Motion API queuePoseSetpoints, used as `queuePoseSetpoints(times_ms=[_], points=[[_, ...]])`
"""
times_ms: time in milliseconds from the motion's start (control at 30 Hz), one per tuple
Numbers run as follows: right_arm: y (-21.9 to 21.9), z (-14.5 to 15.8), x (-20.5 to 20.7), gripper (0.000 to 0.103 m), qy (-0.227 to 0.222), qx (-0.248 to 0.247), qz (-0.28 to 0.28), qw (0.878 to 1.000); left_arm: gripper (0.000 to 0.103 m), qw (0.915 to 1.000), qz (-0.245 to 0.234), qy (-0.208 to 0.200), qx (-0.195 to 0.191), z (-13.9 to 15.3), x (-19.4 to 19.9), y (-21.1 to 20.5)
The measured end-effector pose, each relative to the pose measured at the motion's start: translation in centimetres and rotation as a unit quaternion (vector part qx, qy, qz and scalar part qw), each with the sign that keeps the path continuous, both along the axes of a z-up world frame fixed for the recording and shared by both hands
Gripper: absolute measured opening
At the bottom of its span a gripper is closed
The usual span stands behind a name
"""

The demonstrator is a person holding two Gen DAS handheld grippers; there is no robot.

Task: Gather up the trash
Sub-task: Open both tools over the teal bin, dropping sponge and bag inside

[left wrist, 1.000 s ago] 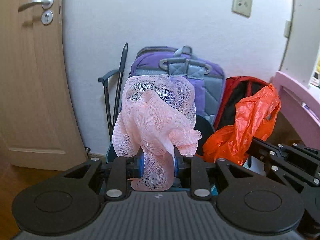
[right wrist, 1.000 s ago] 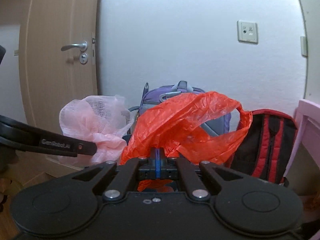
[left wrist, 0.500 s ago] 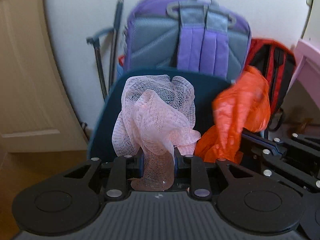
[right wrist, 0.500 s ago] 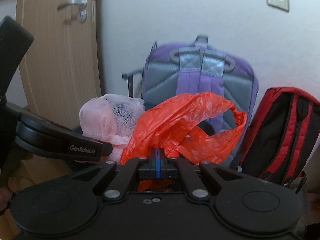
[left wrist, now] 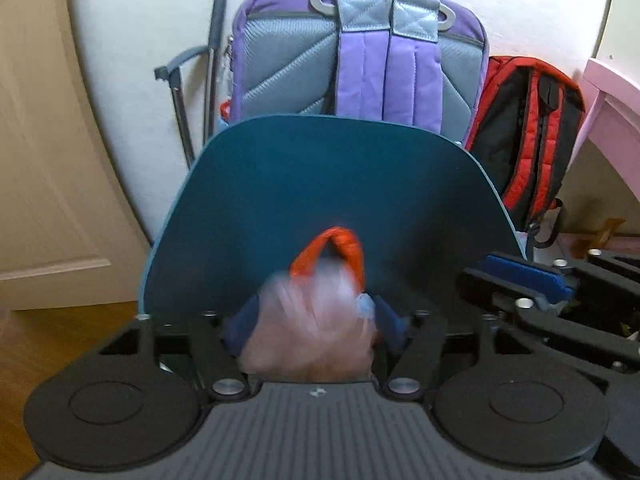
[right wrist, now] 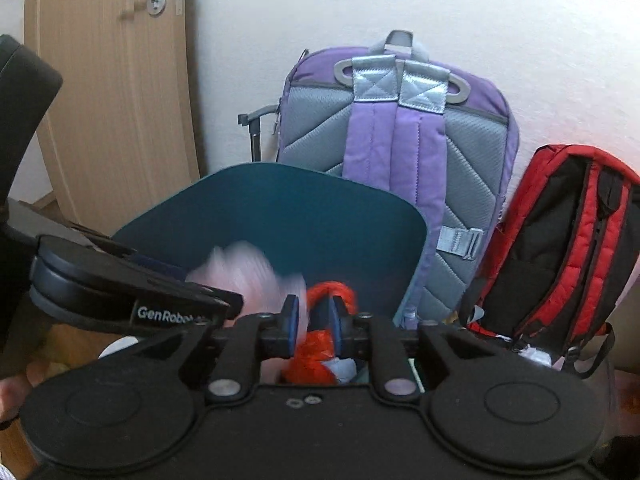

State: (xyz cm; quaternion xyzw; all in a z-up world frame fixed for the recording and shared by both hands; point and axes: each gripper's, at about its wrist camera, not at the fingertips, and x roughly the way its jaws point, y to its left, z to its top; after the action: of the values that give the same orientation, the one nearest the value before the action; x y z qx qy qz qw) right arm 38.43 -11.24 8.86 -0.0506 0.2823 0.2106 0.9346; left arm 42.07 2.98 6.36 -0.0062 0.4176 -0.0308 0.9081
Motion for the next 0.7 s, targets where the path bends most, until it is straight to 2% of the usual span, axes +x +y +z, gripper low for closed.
queuePoseSetpoints(times_ms=[267,333,700], points=[[-1.8,2.2,-3.3,0.027,-0.011,0.005,-0.007,1.000,0.068,0.9999,0.003,-0.012,-0.002,2.3,-3.2,-0.3],[-2.2,2.8,-4.3,0.032,-0.013,0.008,-0.008,1.000,0.068,0.9998,0.002,-0.020,-0.005,3.0,-4.3,-0.4],[-4.2,6.0,-11.5,0.039,-0.033,0.023,-0.003,0.999,0.068,0.9988,-0.012,-0.048,-0.004,6.4,-11.8,-1.2]])
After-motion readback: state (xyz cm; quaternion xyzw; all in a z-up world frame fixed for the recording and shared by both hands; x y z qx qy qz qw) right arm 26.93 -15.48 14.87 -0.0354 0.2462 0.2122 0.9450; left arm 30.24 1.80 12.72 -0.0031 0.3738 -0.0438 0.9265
